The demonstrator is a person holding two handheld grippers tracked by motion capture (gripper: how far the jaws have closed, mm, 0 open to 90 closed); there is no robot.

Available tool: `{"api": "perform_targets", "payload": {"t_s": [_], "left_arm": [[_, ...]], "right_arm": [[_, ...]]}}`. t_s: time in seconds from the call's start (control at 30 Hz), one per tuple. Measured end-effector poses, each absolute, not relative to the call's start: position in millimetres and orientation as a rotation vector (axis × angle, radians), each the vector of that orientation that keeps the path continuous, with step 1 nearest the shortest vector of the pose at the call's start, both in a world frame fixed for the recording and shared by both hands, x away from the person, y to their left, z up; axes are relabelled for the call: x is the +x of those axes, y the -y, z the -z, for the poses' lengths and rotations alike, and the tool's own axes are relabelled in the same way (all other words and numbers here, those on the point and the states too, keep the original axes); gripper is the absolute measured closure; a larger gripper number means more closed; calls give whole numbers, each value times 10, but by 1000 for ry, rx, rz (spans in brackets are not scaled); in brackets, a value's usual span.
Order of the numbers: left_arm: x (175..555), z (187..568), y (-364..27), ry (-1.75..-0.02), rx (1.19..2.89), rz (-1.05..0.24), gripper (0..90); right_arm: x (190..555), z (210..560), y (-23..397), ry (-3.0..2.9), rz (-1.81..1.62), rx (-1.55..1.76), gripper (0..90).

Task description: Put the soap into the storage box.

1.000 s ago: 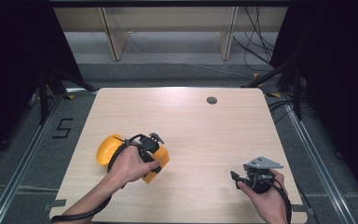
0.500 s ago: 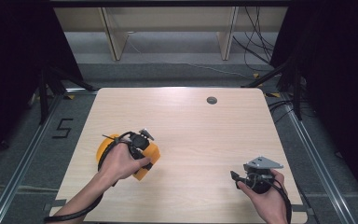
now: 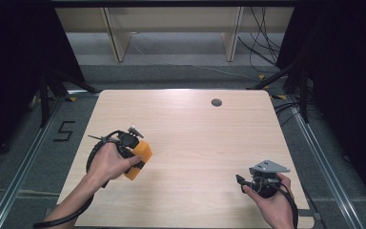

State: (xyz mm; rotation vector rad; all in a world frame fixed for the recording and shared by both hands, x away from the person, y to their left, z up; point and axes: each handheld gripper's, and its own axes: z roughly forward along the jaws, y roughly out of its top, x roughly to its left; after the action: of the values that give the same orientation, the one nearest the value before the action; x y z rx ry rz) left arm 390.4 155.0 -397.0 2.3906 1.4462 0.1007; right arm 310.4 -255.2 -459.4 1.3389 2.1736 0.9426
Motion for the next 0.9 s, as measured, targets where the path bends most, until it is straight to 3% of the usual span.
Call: {"api": "perform_targets", "payload": {"t_s": [0.43,0.9], "left_arm": [[4046,3836,-1833,-1470,2381,-185,603],[4128,3789,-1990,-1649,2283,-230,603]], "right_arm": [[3103,4592,2558,-2177,-940,1331,429],[3096,4593,2538,-2170,-956,1358,429]]}}
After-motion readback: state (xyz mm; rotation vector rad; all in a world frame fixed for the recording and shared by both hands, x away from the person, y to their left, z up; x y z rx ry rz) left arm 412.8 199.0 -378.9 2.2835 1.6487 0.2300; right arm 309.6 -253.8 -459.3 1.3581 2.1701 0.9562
